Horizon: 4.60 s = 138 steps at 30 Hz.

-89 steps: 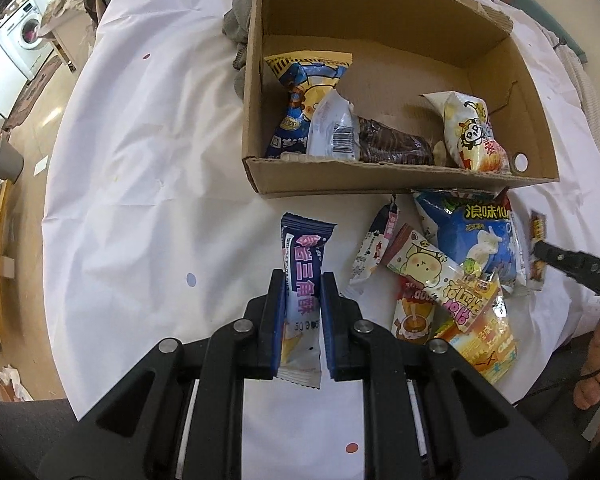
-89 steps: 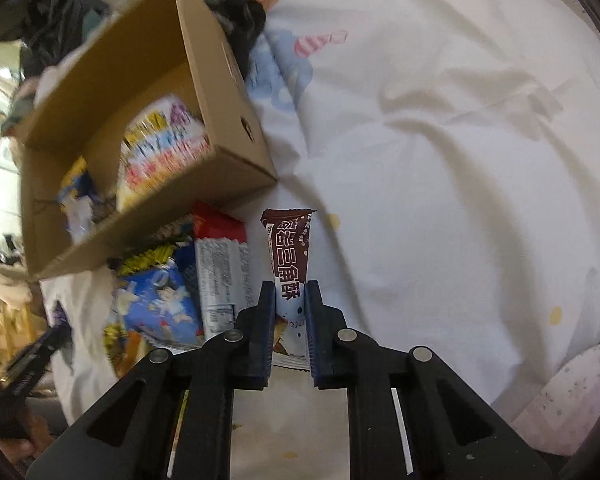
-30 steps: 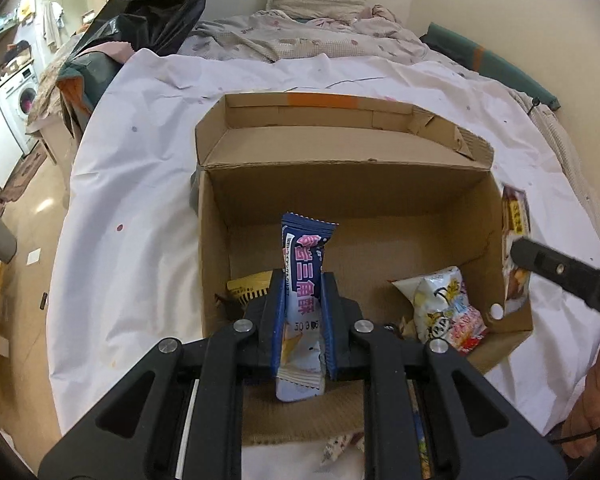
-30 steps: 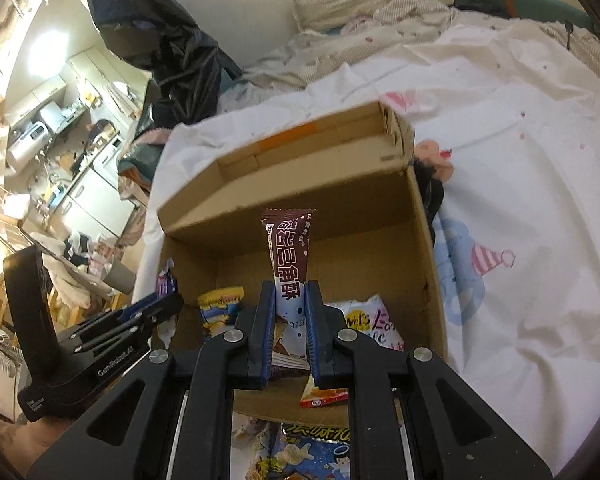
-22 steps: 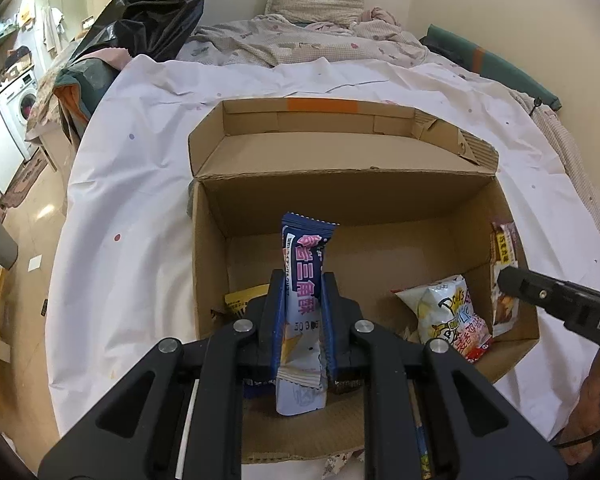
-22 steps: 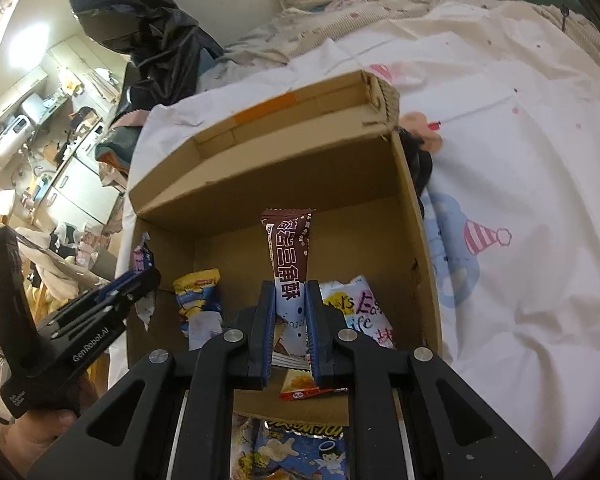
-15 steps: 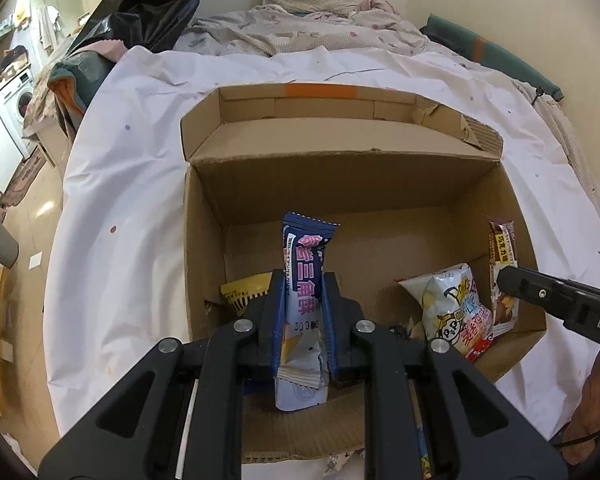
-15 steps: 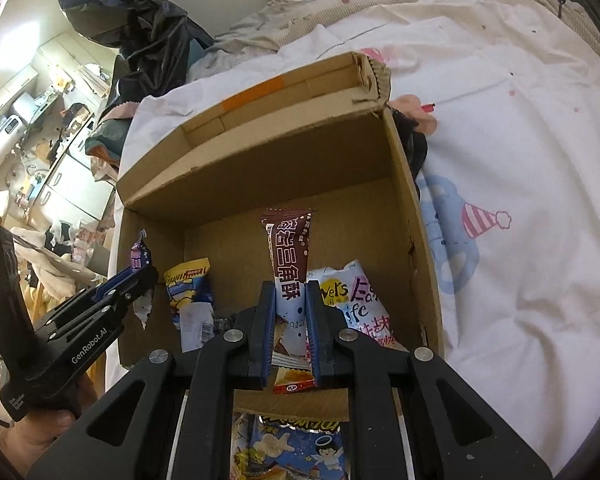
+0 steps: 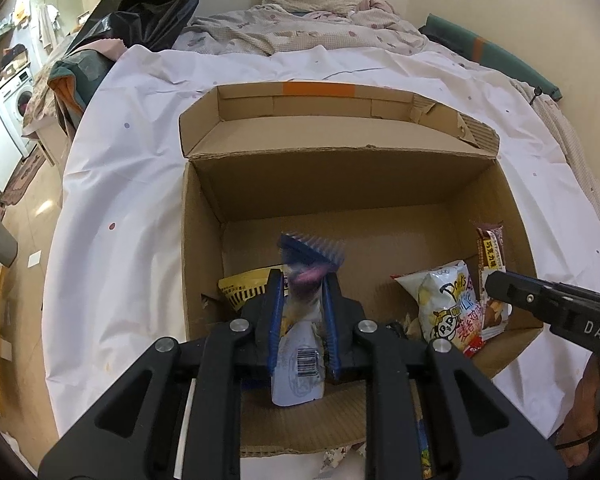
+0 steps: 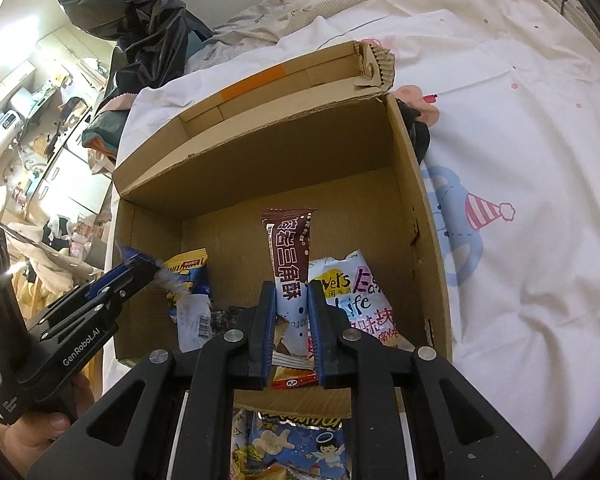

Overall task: Organize snacks
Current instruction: 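Open both tools to drop the two bars into the box, then withdraw both open tools from the box toward the snack pile, then grasp white rice-cake packet with left tool while right tool grasps yellow cheese chip bag, then carry rice-cake packet with left tool while right tool carries chip bag over box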

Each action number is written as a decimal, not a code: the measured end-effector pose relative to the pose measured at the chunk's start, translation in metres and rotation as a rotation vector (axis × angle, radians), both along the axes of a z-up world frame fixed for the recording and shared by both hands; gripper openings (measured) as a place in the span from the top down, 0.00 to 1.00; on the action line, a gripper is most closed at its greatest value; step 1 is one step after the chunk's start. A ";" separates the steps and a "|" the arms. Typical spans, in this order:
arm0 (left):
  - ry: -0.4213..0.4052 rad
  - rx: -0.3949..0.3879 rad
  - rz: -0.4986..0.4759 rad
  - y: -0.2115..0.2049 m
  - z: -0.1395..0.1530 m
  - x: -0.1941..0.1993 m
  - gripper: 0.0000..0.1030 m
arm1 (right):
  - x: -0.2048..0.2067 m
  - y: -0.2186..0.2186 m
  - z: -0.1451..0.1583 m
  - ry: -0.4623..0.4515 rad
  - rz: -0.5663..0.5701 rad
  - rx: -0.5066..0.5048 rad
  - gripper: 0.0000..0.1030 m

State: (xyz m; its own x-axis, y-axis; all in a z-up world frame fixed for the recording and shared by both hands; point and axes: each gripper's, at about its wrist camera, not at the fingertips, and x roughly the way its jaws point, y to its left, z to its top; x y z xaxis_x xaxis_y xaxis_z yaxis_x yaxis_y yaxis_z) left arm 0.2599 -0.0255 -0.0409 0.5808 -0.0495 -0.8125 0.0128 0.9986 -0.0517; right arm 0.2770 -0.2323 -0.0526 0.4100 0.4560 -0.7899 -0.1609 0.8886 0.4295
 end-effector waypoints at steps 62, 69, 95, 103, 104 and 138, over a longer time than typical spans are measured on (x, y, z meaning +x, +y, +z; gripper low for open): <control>0.058 -0.044 0.190 0.048 0.015 -0.106 0.12 | -0.118 -0.063 0.027 -0.009 -0.147 0.142 0.27; 0.107 -0.046 0.238 0.051 0.003 -0.118 0.12 | -0.122 -0.065 0.018 0.011 -0.146 0.091 0.27; 0.458 -0.051 -0.065 -0.044 -0.095 -0.120 0.30 | -0.132 -0.046 -0.018 0.184 -0.008 0.007 0.26; 0.482 -0.020 -0.079 -0.054 -0.108 -0.117 0.72 | -0.144 -0.014 -0.068 0.405 0.173 -0.069 0.20; 0.484 -0.025 -0.075 -0.052 -0.108 -0.118 0.73 | -0.144 -0.009 -0.076 0.439 0.177 -0.065 0.20; 0.180 -0.051 0.231 0.044 0.030 -0.144 0.74 | -0.129 0.019 0.011 0.120 0.322 0.084 0.58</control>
State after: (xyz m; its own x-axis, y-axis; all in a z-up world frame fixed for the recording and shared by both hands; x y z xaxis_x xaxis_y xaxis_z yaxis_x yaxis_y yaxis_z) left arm 0.1155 0.0186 -0.0107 0.4278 0.0240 -0.9036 -0.2282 0.9701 -0.0823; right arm 0.1480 -0.2130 -0.0416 0.1416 0.6121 -0.7780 -0.3710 0.7614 0.5316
